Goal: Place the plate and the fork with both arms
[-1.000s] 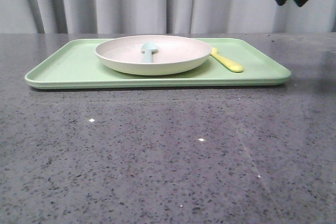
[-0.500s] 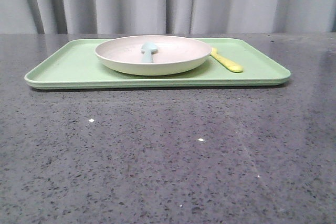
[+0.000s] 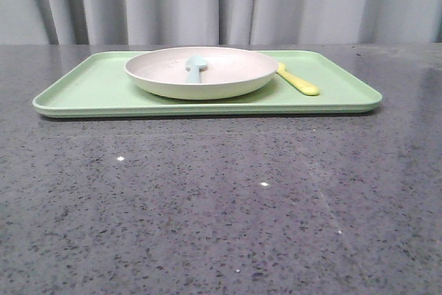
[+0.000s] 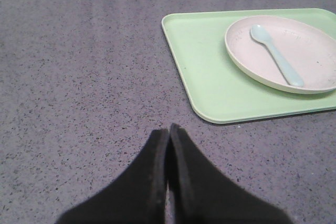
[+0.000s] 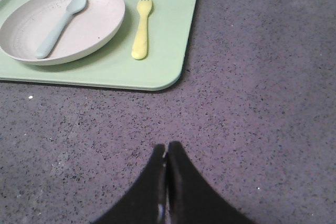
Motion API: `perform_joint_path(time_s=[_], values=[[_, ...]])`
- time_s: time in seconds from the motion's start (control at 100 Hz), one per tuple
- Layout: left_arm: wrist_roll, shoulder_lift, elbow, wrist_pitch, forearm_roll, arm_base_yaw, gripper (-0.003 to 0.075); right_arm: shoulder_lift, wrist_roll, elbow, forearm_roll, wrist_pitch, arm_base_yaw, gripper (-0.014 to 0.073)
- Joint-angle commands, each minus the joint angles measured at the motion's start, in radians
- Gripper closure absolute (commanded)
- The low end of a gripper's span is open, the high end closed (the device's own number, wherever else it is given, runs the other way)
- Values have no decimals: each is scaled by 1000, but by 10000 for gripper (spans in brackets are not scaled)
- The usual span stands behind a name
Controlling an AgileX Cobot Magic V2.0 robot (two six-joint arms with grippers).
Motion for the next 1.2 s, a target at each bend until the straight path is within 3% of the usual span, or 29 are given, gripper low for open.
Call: perform_joint_path(time_s=[0.0, 1.19], values=[[-11, -21, 2, -97, 0, 0, 741, -47, -11, 7, -16, -74, -1, 660], [-11, -93, 45, -97, 0, 0, 741, -115, -11, 41, -16, -72, -1, 660]])
